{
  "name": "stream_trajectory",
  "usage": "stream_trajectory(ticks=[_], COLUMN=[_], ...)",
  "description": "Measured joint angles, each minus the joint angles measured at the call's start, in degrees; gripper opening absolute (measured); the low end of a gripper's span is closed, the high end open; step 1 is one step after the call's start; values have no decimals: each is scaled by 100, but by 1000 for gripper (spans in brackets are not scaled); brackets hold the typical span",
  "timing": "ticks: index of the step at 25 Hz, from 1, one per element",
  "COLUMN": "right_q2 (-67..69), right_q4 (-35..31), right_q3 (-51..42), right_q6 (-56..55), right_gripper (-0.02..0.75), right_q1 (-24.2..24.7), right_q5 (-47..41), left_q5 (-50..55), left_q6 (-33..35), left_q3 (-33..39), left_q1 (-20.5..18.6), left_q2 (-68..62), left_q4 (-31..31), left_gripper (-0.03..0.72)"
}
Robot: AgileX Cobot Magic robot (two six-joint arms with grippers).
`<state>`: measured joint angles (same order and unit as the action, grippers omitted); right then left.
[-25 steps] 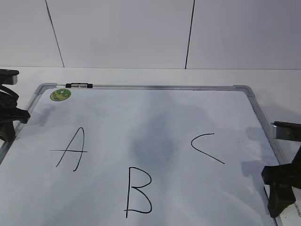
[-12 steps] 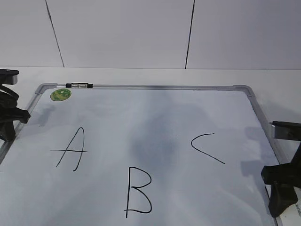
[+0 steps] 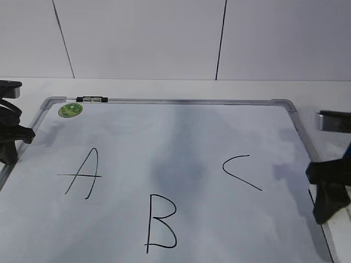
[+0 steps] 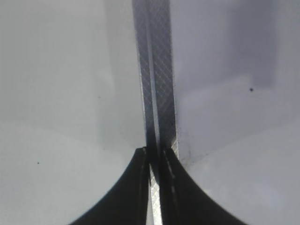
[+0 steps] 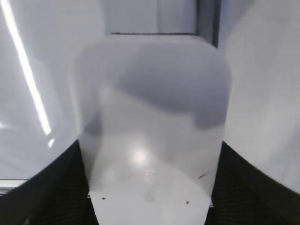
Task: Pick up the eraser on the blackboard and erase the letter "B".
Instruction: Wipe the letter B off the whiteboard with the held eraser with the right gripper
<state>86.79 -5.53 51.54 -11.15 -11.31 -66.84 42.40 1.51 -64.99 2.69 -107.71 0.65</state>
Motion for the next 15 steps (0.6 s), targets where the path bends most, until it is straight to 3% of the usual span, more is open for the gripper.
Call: stream_trajectory(ticks=[3,10,15], right_q2=[0,655,1500], right_q4=[26,247,282], right_q3=[429,1661,2310], right_q6=[-102,-518,-612], right_gripper=[545,545,544], right_q1=[-393,-1899,-2484], right_q5=[-55,-104,-181], left_q5=[0,0,0], left_q6=[0,0,0], left_q3=[0,0,0], left_q1=[0,0,0], left_q2=[0,0,0], left_q4=[-11,-65,-65], left_gripper=[15,14,14])
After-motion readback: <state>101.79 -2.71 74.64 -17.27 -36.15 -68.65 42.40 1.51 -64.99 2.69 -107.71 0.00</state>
